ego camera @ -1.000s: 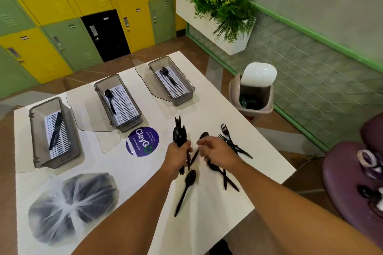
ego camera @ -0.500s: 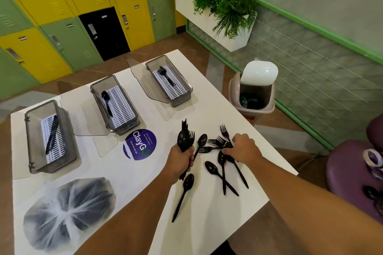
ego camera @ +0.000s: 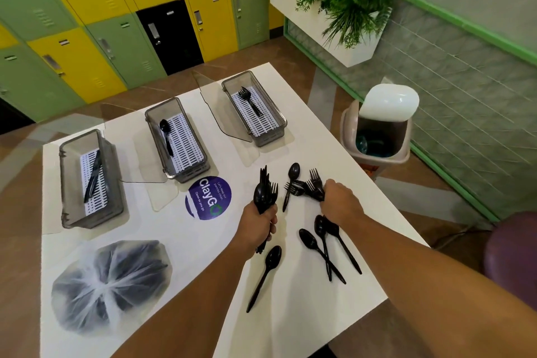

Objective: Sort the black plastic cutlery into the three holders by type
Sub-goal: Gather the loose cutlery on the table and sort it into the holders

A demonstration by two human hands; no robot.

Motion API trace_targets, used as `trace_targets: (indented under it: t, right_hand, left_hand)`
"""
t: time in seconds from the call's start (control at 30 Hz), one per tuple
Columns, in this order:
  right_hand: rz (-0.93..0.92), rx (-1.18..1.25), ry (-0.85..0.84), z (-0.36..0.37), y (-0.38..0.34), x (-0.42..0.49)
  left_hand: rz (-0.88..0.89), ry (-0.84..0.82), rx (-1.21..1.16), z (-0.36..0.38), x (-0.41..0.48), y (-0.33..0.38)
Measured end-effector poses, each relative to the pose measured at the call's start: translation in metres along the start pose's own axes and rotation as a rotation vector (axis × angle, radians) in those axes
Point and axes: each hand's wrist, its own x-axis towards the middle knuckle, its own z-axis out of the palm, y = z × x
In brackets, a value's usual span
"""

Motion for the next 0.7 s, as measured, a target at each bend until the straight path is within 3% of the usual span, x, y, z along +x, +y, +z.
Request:
trace_targets:
  t: [0.7]
  right_hand:
    - [-0.140,-0.304,-0.103,-0.007,-0.010,0.016]
  left_hand:
    - [-0.009,0.052,-0.085,-0.008,0.006,0.006]
